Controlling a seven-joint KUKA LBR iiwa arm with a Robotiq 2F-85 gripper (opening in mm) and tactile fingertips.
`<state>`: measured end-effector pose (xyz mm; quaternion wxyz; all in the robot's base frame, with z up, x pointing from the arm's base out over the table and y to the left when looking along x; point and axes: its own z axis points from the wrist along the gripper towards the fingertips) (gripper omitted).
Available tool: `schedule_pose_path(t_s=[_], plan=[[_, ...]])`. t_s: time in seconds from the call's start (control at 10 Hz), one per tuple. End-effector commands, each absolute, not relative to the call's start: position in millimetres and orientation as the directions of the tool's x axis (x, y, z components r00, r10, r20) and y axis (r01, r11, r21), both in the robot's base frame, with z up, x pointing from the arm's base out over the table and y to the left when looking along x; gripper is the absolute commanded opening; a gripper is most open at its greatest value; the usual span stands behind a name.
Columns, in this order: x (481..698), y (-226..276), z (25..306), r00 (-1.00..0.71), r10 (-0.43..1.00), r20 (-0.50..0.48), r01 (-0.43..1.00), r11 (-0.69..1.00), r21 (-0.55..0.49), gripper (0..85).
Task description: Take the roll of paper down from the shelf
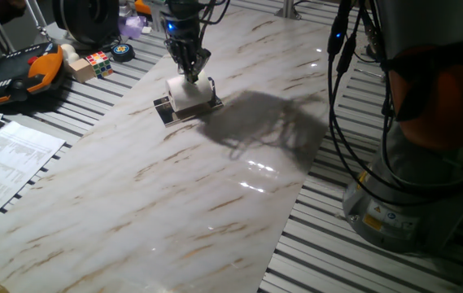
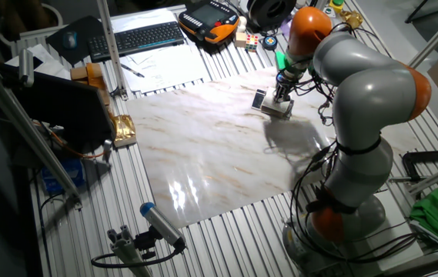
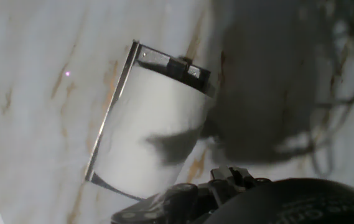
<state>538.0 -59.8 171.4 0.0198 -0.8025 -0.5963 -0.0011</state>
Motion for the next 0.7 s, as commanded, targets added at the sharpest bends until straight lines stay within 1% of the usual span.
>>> schedule_pose_path(t_s=[0.0,0.1,0.6], plan=[[538.6,-61.7,172.1,0.316,0.948,0.023,0.949,-0.316,0.002,0.7],[539.7,-63.9,172.6,0.340,0.940,0.032,0.939,-0.341,0.033,0.7],[556.3,-83.0,171.0,0.368,0.929,0.040,0.927,-0.370,0.059,0.7]])
